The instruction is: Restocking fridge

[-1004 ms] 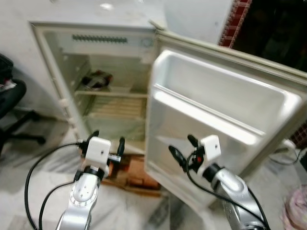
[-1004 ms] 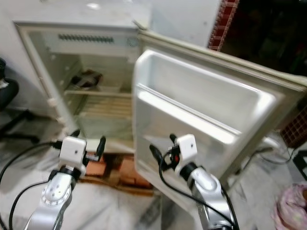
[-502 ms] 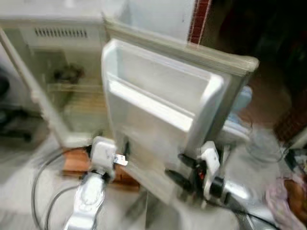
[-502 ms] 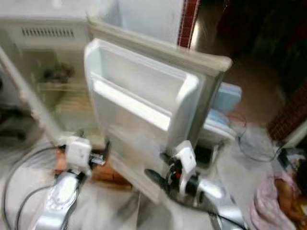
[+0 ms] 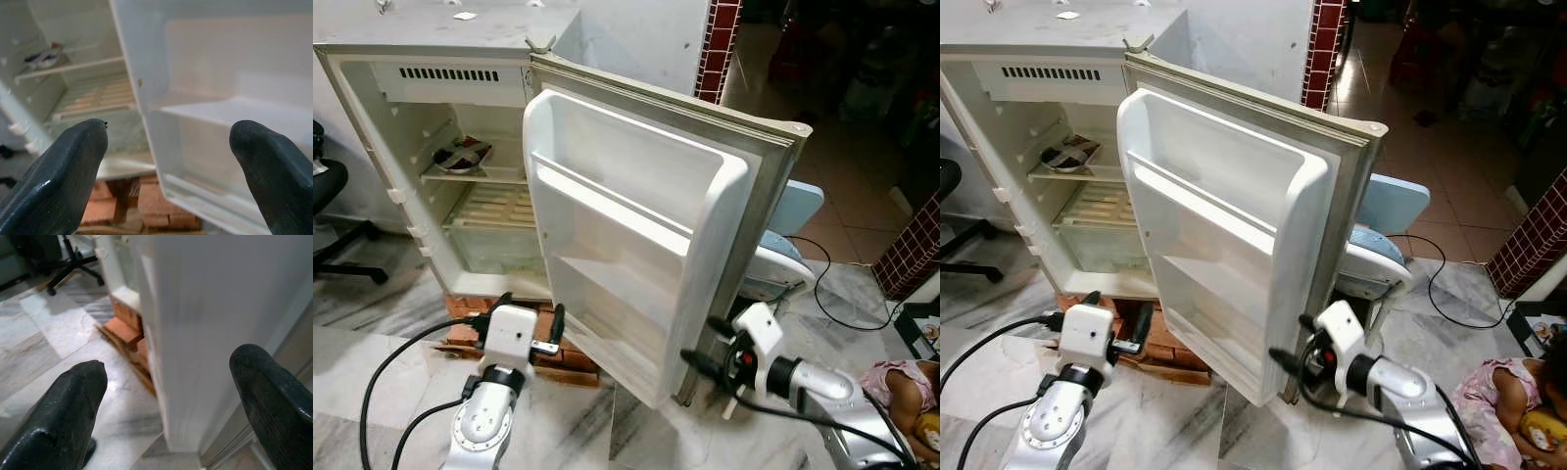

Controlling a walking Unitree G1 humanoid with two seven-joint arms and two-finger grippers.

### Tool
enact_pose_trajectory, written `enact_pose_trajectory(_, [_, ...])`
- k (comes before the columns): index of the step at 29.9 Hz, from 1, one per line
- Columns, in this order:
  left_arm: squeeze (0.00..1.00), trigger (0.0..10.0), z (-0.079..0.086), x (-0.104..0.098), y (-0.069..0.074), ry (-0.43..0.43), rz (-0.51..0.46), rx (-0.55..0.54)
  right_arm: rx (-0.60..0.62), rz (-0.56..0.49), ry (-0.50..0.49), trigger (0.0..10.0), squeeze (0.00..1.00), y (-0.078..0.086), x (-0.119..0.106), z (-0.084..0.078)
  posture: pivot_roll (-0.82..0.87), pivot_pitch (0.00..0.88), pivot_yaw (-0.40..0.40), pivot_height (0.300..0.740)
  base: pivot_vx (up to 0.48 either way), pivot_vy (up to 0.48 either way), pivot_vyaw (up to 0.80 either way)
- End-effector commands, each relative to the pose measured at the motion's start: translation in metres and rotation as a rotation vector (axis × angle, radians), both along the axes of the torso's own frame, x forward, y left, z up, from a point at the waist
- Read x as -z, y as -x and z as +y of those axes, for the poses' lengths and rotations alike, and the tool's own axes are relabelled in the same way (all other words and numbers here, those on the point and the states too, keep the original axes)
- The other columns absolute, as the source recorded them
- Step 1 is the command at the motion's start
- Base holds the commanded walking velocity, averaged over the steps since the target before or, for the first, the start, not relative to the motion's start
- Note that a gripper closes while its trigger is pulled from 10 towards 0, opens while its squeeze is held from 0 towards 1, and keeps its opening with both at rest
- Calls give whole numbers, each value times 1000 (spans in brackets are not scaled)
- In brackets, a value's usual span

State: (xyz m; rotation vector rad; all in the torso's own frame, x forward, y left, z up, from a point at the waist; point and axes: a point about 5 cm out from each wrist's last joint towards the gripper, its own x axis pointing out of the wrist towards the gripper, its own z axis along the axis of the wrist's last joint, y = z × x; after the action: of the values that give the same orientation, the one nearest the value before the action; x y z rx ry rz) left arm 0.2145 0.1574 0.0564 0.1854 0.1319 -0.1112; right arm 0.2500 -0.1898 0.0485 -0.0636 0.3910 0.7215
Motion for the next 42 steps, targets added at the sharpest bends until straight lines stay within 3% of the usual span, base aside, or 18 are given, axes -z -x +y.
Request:
enact_pose_trajectory(1, [0, 10000, 0, -4, -2, 1, -14, -7, 4, -4, 14, 10000, 0, -2, 2, -2, 53, 2, -7, 740, -244, 0, 0])
enact_pose_trajectory(6, [0, 10000, -2, -7, -8, -1, -25, -5, -20, -24, 14, 10000, 0, -1, 2, 4, 54, 0, -9, 740, -49, 0, 0])
enact_pose_trajectory(14, [0, 10000, -6, -7, -10, 0, -23, 8, -9, -44, 9, 10000, 0, -4, 0, 1, 42, 0, -3, 740, 0, -163, 0])
enact_pose_trajectory(24, [0, 10000, -7, -7, -13, -3, -27, 11, -132, 27, 48, 10000, 0, 8, 10, 4, 46, 0, -5, 740, -97, -287, 0])
enact_pose_trajectory(32, [0, 10000, -7, -8, -12, -7, -32, 8, -3, 10, 175, 10000, 0, -6, 14, -15, 46, 0, -3, 740, 0, -64, 0])
enact_pose_trajectory(36, [0, 10000, -3, -4, -9, -5, -21, -1, 170, -23, 259, 10000, 0, -22, 11, -34, 47, 0, 0, 740, 0, 0, 0])
enact_pose_trajectory(38, [0, 10000, 1, 0, -4, -4, 0, -12, 288, -56, 237, 10000, 0, -32, 4, -43, 47, 0, -2, 740, 0, 0, 0])
enact_pose_trajectory(42, [0, 10000, 2, 3, -1, -7, 13, -12, 392, -111, 196, 10000, 0, -42, -7, -48, 49, 1, -5, 740, 0, 0, 0])
